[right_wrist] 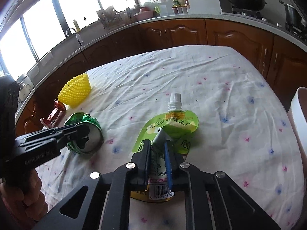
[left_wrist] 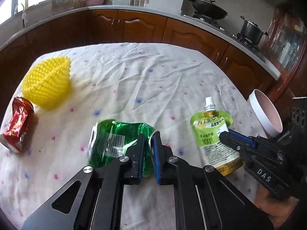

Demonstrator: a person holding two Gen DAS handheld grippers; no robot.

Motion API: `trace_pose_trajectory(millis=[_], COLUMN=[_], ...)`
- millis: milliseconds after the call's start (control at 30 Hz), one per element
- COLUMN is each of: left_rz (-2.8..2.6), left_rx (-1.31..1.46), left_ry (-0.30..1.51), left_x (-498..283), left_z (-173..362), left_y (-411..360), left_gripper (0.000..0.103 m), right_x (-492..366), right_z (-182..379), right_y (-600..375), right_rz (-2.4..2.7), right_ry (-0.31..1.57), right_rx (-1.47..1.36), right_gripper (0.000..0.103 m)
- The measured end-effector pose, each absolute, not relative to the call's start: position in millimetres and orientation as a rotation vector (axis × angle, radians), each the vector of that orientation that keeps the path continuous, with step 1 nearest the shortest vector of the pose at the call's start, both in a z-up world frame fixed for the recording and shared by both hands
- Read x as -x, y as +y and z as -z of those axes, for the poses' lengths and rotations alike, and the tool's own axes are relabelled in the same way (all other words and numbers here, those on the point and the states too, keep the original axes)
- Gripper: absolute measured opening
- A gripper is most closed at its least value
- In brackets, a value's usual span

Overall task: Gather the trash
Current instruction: 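Grasp the green crushed can with the left tool while the right tool grasps the green juice pouch, then carry the green can and juice pouch over the pink bucket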

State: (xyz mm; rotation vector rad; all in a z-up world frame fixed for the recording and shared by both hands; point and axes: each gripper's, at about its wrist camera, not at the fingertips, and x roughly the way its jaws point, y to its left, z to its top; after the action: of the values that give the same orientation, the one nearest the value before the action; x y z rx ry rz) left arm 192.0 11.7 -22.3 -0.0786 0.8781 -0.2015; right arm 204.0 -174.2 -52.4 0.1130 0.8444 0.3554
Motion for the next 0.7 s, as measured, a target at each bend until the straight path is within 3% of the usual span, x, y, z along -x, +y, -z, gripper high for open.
trace_pose_trajectory(millis=[100, 700], left_rz=[0.212, 0.333], left_rx=[0.091, 0.108], left_ry=[0.874, 0.813], left_x=[-192.6, -190.0], left_z=[19.9, -14.7], left_y=[9.6, -39.3], left_gripper=[0.007, 0.007], right_x=[-201.6, -177.7], right_z=[46.8, 14.4], right_y=[-179.7, -254.9], right_rz=[-0.359, -0.269], right_ry=[0.828, 0.737], right_rx=[-0.129, -0.222], right_gripper=[0.006, 0.006])
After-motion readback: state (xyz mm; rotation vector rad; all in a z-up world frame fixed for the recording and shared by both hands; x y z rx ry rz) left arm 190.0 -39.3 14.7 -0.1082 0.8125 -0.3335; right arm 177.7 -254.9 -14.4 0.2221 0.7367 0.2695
